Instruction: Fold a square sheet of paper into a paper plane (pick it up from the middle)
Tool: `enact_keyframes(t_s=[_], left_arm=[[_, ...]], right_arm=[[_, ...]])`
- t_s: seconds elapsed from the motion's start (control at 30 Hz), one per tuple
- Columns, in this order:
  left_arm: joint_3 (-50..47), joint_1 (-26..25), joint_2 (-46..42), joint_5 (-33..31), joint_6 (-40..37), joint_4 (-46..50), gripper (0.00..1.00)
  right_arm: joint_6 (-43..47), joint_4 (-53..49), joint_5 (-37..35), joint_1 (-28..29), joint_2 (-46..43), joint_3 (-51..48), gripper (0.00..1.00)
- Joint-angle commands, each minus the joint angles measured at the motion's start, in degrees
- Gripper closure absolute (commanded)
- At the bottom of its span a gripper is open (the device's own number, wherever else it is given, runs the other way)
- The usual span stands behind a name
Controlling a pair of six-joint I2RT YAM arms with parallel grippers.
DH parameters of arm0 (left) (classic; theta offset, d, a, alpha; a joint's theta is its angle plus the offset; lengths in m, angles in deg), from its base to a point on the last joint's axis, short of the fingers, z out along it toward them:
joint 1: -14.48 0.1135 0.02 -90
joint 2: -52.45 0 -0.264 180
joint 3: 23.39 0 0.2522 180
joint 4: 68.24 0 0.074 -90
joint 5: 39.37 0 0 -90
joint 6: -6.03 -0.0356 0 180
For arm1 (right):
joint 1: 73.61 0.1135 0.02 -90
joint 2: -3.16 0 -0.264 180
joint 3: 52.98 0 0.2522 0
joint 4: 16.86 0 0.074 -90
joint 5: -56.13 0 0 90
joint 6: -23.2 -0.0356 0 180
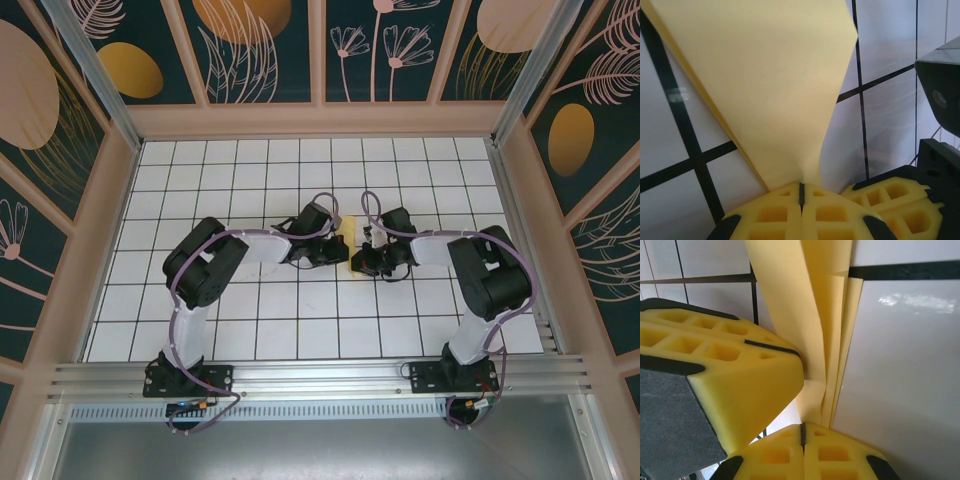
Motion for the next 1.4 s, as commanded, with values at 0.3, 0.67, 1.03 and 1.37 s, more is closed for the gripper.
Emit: enact_keyframes(t_s=[0.3, 0.67, 1.03, 1.37], left_arm=[[8.92, 1.88, 2.39, -8.86, -16.5, 4.27, 0.94], [9.43, 4.48, 5.05, -7.64, -18.95, 1.85, 0.93], [10.29, 6.65, 7.83, -8.11, -18.29, 0.08, 0.93], [15.94, 8.23, 10.01, -10.06, -18.07, 4.33, 0.91]], right_arm=[[1.0, -7.54, -5.81, 0.44, 3.78, -4.92, 1.0], [1.1, -7.51, -6.07, 0.47, 3.52, -5.04, 1.0], [0.99, -7.58, -5.89, 0.52, 3.74, -6.06, 1.0], [0.72, -7.16, -5.8, 0.45, 3.62, -6.97, 1.0]])
